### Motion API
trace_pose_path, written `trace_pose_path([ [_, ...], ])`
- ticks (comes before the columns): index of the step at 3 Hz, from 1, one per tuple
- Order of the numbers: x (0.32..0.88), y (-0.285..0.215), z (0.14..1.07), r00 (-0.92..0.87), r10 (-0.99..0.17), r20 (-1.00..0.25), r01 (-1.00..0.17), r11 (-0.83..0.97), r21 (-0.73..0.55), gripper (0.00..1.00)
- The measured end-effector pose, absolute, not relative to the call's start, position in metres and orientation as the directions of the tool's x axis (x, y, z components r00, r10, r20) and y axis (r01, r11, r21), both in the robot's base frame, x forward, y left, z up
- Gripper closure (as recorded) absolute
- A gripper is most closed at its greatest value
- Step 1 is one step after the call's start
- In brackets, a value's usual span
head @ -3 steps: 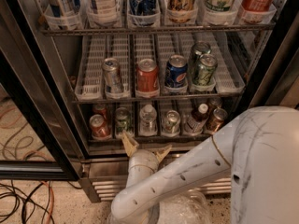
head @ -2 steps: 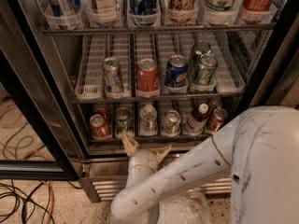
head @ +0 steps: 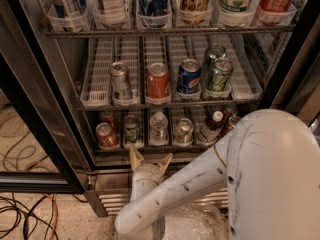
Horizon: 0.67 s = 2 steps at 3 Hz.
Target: Pick water bottle from bottom shelf of fridge
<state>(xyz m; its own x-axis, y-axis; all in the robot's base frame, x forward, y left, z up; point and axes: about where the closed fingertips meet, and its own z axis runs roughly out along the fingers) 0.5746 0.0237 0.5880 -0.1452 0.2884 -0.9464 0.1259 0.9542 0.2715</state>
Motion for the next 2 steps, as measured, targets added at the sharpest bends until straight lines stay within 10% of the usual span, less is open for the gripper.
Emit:
trace_pose_path([
  [2,0.5795,0.0223,0.5752,-0.143,0.209,-0.967,0.139,0.972,0.189,0.21],
])
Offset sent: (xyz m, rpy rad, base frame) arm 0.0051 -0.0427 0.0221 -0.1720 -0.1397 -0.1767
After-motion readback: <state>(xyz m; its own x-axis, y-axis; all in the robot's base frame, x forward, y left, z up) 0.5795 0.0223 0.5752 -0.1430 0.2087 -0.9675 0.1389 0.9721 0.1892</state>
